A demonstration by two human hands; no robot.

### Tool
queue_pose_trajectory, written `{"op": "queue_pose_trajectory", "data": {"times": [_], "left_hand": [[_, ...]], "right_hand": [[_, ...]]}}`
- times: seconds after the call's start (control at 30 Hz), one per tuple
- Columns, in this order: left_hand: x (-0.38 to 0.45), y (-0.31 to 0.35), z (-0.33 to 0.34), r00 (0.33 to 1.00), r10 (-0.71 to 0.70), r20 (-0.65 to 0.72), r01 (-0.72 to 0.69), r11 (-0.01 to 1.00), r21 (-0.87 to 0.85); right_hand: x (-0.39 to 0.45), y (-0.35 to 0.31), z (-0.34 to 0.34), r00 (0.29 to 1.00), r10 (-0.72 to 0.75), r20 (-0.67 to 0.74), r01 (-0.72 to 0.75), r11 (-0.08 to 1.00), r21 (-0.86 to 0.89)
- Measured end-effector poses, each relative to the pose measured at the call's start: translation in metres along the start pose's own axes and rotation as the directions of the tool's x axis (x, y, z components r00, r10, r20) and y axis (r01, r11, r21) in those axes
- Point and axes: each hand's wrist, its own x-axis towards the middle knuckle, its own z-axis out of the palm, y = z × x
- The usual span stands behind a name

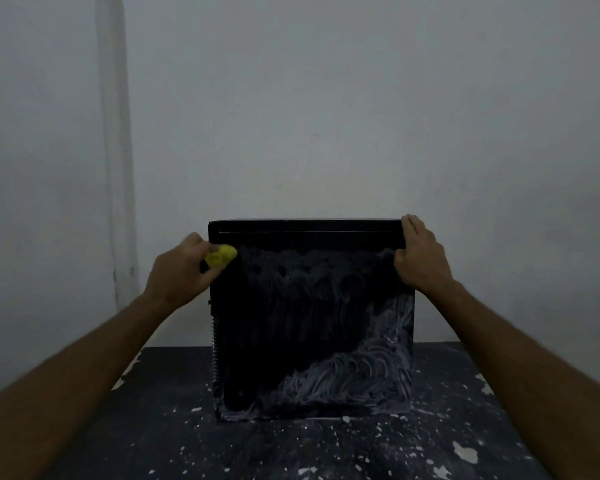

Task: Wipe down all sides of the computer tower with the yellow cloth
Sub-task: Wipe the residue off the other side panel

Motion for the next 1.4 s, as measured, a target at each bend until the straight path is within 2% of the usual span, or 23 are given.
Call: {"op": "queue_pose_trajectory", "data": {"times": [0.07, 0.1, 0.23, 0.3, 0.37, 0.4, 0.43, 0.53, 0.57, 0.67, 0.7, 0.77, 0.83, 0.87, 0.97, 1.0, 1.1, 1.13, 1.2, 1.23, 1.27, 1.3, 1.4], "left_hand": [[-0.005, -0.001, 0.001, 0.975, 0.181, 0.129, -0.192, 0.978, 0.075], [-0.004, -0.003, 0.0, 0.972, 0.193, 0.137, -0.206, 0.974, 0.092], [0.017, 0.005, -0.009, 0.995, -0.075, -0.06, 0.076, 0.997, 0.011], [0.02, 0.013, -0.004, 0.999, 0.043, -0.025, -0.042, 0.998, 0.041], [0.016, 0.016, 0.005, 0.957, 0.266, 0.112, -0.278, 0.954, 0.111], [0.016, 0.015, 0.006, 0.94, 0.311, 0.143, -0.33, 0.934, 0.137], [0.019, 0.015, 0.004, 0.951, 0.285, 0.121, -0.301, 0.943, 0.142], [0.025, 0.018, -0.001, 0.998, 0.029, -0.064, -0.024, 0.997, 0.068], [0.025, 0.021, 0.001, 0.998, 0.032, -0.061, -0.028, 0.997, 0.071], [0.017, 0.029, 0.014, 0.936, 0.333, 0.113, -0.347, 0.925, 0.154], [0.017, 0.027, 0.013, 0.925, 0.356, 0.132, -0.374, 0.914, 0.158], [0.023, 0.026, 0.006, 0.979, 0.202, 0.017, -0.202, 0.973, 0.114], [0.023, 0.03, 0.005, 0.995, 0.043, -0.088, -0.037, 0.997, 0.061], [0.022, 0.035, 0.008, 0.995, 0.076, -0.066, -0.072, 0.995, 0.063], [0.014, 0.045, 0.021, 0.929, 0.355, 0.103, -0.367, 0.919, 0.143], [0.016, 0.045, 0.018, 0.935, 0.34, 0.102, -0.352, 0.925, 0.141], [0.022, 0.044, 0.01, 0.995, 0.008, -0.099, -0.003, 0.999, 0.046], [0.022, 0.048, 0.012, 0.994, -0.016, -0.105, 0.019, 0.999, 0.027], [0.019, 0.053, 0.022, 0.98, 0.197, -0.002, -0.196, 0.977, 0.088], [0.016, 0.054, 0.026, 0.947, 0.311, 0.074, -0.318, 0.94, 0.12], [0.017, 0.054, 0.025, 0.931, 0.348, 0.106, -0.36, 0.924, 0.13], [0.02, 0.053, 0.021, 0.948, 0.307, 0.084, -0.315, 0.943, 0.109], [0.028, 0.055, 0.014, 0.998, 0.012, -0.068, -0.013, 1.0, -0.014]], "right_hand": [[-0.001, 0.0, -0.001, 1.0, 0.001, 0.005, -0.001, 1.0, -0.002], [-0.001, 0.0, -0.001, 1.0, 0.0, 0.008, 0.0, 1.0, 0.0], [-0.001, -0.003, -0.001, 1.0, 0.009, 0.005, -0.009, 1.0, 0.001], [-0.002, -0.001, 0.0, 1.0, 0.008, -0.011, -0.008, 1.0, -0.007], [-0.002, -0.001, 0.0, 1.0, 0.002, -0.013, -0.002, 1.0, -0.018], [-0.001, 0.0, 0.0, 1.0, 0.001, -0.011, -0.002, 1.0, -0.017], [-0.001, 0.0, -0.001, 1.0, 0.002, -0.01, -0.003, 1.0, -0.018], [-0.002, -0.001, 0.0, 1.0, 0.011, -0.004, -0.011, 1.0, -0.02], [-0.003, -0.002, 0.0, 1.0, 0.015, -0.006, -0.015, 1.0, -0.017], [-0.003, -0.002, 0.0, 1.0, 0.014, -0.005, -0.014, 1.0, -0.015], [-0.003, -0.002, 0.0, 1.0, 0.016, -0.001, -0.016, 1.0, -0.015], [-0.003, -0.002, 0.0, 1.0, 0.019, -0.001, -0.019, 1.0, -0.021], [-0.003, -0.004, 0.0, 1.0, 0.028, -0.007, -0.028, 0.999, -0.023], [-0.003, -0.004, 0.001, 0.999, 0.033, -0.008, -0.033, 0.999, -0.024], [-0.004, -0.004, 0.002, 1.0, 0.03, -0.001, -0.03, 0.999, -0.024], [-0.004, -0.004, 0.002, 1.0, 0.03, -0.001, -0.03, 0.999, -0.024], [-0.004, -0.004, 0.001, 0.999, 0.032, 0.002, -0.032, 0.999, -0.031], [-0.004, -0.004, 0.001, 0.999, 0.035, 0.0, -0.035, 0.999, -0.033], [-0.005, -0.004, 0.001, 1.0, 0.031, -0.004, -0.031, 0.999, -0.03], [-0.005, -0.004, 0.001, 1.0, 0.03, -0.005, -0.03, 0.999, -0.028], [-0.005, -0.004, 0.001, 1.0, 0.029, -0.002, -0.029, 0.999, -0.026], [-0.005, -0.004, 0.001, 1.0, 0.028, 0.0, -0.028, 0.999, -0.028], [-0.006, -0.004, 0.002, 0.999, 0.032, -0.008, -0.032, 0.999, -0.031]]}}
